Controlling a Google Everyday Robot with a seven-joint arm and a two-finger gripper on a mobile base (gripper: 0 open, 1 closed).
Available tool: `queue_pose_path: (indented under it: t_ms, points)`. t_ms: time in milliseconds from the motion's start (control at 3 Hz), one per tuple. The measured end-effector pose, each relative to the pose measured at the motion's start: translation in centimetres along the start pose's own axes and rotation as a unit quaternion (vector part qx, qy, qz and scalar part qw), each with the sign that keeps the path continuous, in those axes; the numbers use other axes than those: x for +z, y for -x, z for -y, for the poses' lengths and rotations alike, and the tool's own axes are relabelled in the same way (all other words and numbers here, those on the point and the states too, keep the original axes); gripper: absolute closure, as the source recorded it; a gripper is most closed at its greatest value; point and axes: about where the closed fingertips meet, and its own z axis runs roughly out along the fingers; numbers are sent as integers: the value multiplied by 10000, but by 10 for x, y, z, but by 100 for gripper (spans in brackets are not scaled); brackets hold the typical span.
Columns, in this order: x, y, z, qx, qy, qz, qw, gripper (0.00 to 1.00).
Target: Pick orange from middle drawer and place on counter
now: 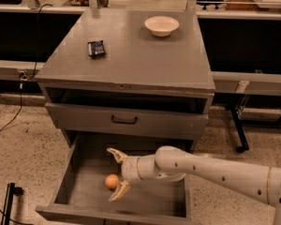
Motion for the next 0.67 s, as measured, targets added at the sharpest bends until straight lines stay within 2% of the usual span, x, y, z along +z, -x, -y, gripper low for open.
queue_pose_path:
  t_ms: [333, 667]
  points:
    - [19, -36, -9, 409, 11, 267, 9988, 0]
    - [37, -64, -17, 802, -118, 482, 9955, 0]
